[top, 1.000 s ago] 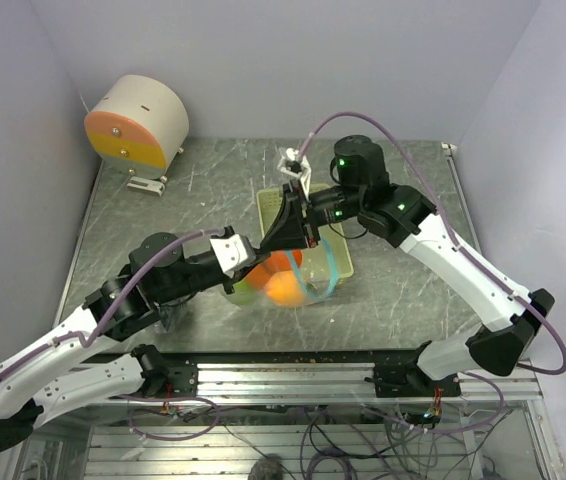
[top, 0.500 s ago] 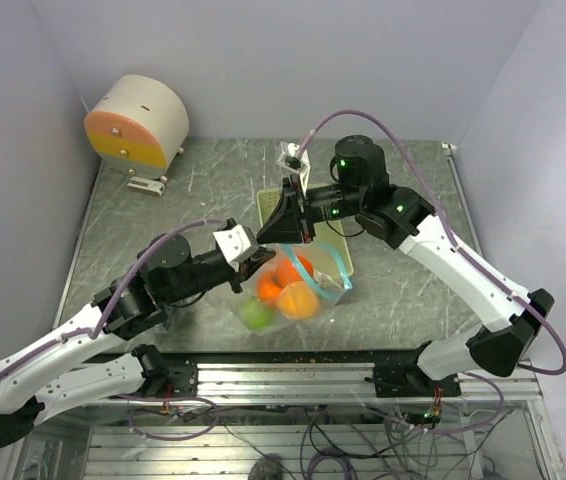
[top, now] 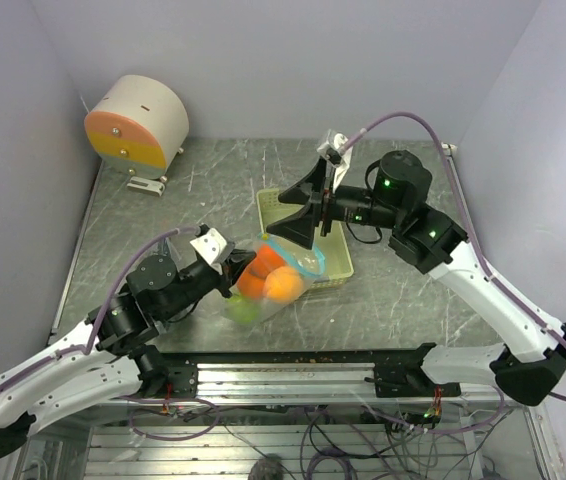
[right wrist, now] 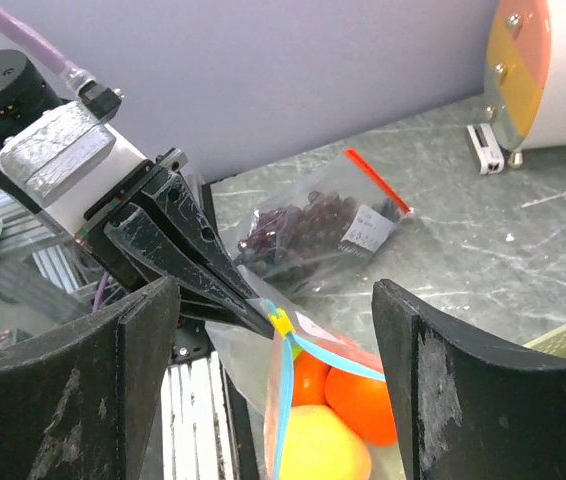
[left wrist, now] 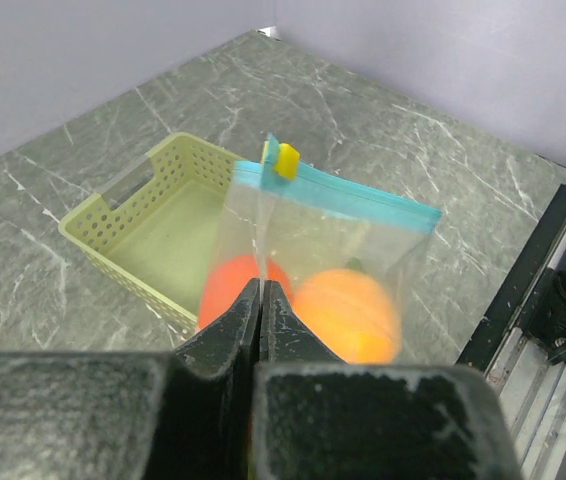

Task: Place the food in the zip-top bag and seal the zipper
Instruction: Zip the zipper food storage bag.

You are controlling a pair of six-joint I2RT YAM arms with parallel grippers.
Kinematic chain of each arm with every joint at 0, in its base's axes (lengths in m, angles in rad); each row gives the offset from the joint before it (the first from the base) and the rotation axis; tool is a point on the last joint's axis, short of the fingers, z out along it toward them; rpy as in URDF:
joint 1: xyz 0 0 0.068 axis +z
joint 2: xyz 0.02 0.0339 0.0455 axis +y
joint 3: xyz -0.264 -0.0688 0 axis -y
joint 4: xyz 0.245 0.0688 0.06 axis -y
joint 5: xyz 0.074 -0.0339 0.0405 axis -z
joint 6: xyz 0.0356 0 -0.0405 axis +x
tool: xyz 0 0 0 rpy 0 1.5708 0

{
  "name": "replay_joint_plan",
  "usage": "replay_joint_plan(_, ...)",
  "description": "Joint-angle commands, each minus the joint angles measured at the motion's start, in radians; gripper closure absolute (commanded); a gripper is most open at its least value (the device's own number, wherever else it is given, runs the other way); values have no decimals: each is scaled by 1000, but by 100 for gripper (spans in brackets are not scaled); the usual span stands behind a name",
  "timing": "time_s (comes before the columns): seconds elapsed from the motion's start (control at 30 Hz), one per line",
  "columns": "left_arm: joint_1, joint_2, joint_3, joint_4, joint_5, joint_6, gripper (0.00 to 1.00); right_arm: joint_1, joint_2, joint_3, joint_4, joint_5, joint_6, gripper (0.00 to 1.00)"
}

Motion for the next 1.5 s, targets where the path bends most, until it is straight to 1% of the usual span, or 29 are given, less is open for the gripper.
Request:
replay_joint_plan(0.0,-4,-23,-26,100,-39,-35,93,-4,-39,-62,89,49,-11,25)
replay_joint_plan(0.07,-3,-29,-38,100,-32,-44,93,-5,-63,-121,139,-45,-49,28)
replay_joint_plan(0.13,-3,-44,-53,102,-12,-54,93,-6,-100,-219,267,-146,-73,30)
replay_joint_plan(0.2,-3,-66,-70,107,8,-62,93,-6,-138,-316,381,-192,-81,31)
replay_joint_plan(0.27,-3,-92,-85,107,15,-71,93,-7,-150,-359,440,-224,-97,36)
replay_joint_plan(0.37,-3,-130,-101,105,12,-83,93,-10,-119,-346,449,-290,-118,39)
replay_joint_plan(0.5,-3,-157,-112,103,10,-96,93,-12,-50,-316,476,-291,-90,39)
replay_joint_plan(0.6,-3,-156,-122,103,16,-111,93,-15,-9,-305,518,-324,-78,39)
replay_joint_plan(0.73,-3,-156,-137,113,19,-128,93,-18,41,-294,562,-382,-69,43)
replay_joint_plan(0.87,-3,-159,-146,116,9,-131,93,-20,72,-279,589,-431,-36,50)
replay_joint_plan(1.07,-4,-151,-136,107,7,-128,93,-19,84,-280,560,-428,-33,59)
replay_joint_plan(1.4,-4,-145,-142,117,13,-130,93,-20,130,-260,532,-400,-13,58)
replay_joint_plan(1.43,-3,-143,-140,116,12,-130,93,-20,134,-258,532,-402,-12,58)
replay_joint_plan(1.47,-4,-143,-140,115,13,-129,93,-20,139,-256,529,-405,-11,61)
